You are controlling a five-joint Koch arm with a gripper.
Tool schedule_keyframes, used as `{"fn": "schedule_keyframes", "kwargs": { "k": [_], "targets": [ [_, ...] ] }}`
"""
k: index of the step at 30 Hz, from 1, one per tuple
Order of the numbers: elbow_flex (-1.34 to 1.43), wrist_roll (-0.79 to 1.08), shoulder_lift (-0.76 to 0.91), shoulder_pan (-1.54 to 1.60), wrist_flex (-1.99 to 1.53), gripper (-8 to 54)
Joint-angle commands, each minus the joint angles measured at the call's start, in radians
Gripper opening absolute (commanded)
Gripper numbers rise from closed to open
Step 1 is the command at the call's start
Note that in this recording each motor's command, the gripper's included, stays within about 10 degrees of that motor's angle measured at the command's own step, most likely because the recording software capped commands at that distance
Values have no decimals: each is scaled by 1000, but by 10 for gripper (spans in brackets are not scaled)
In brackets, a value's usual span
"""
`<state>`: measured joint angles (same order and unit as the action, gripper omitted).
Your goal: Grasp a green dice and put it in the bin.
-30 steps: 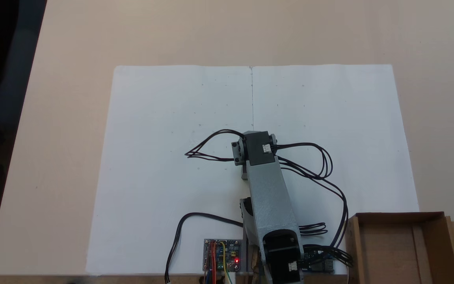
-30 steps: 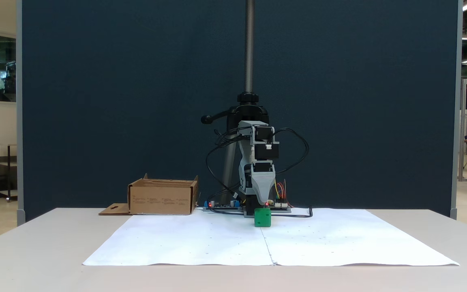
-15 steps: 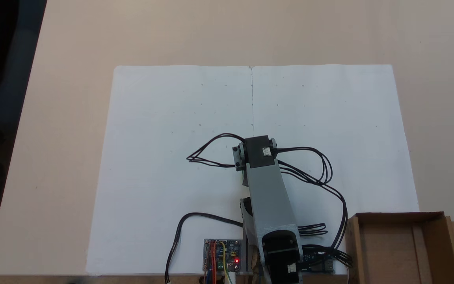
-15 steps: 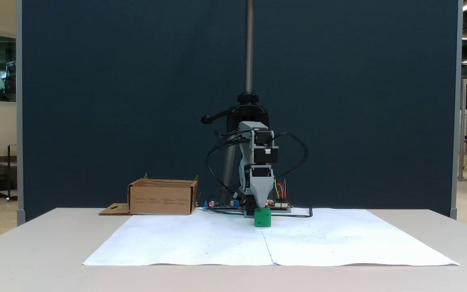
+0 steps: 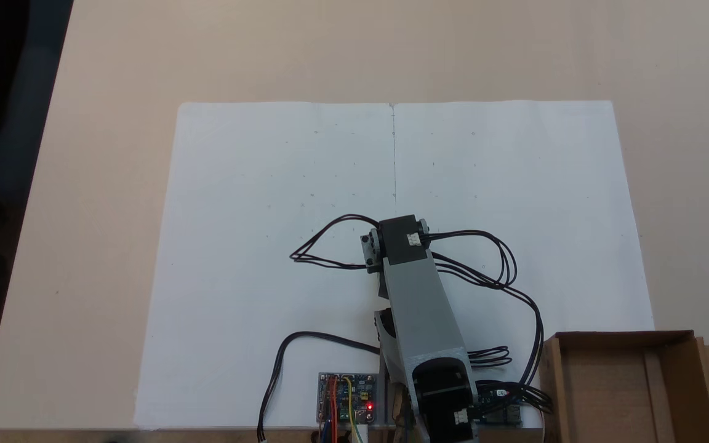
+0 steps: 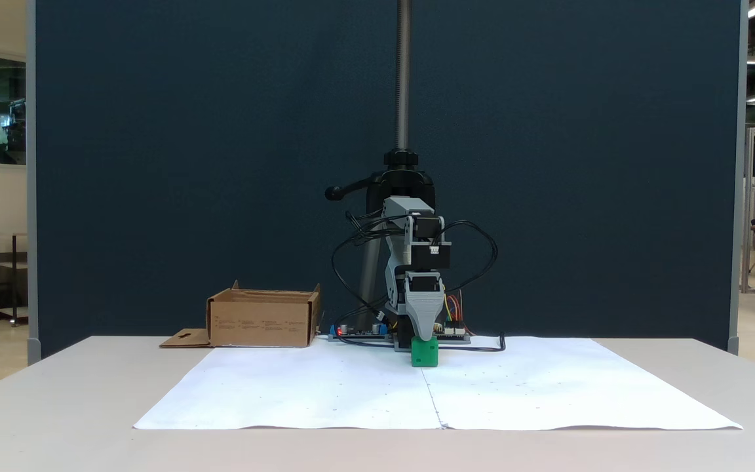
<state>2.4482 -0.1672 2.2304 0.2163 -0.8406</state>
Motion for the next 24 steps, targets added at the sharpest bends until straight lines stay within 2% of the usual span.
{"fn": "schedule_keyframes", "kwargs": {
  "k": [1, 24],
  "targets": [
    [3, -61, 17, 21, 64, 478],
    [61, -58, -31, 28, 187, 450]
  ]
}}
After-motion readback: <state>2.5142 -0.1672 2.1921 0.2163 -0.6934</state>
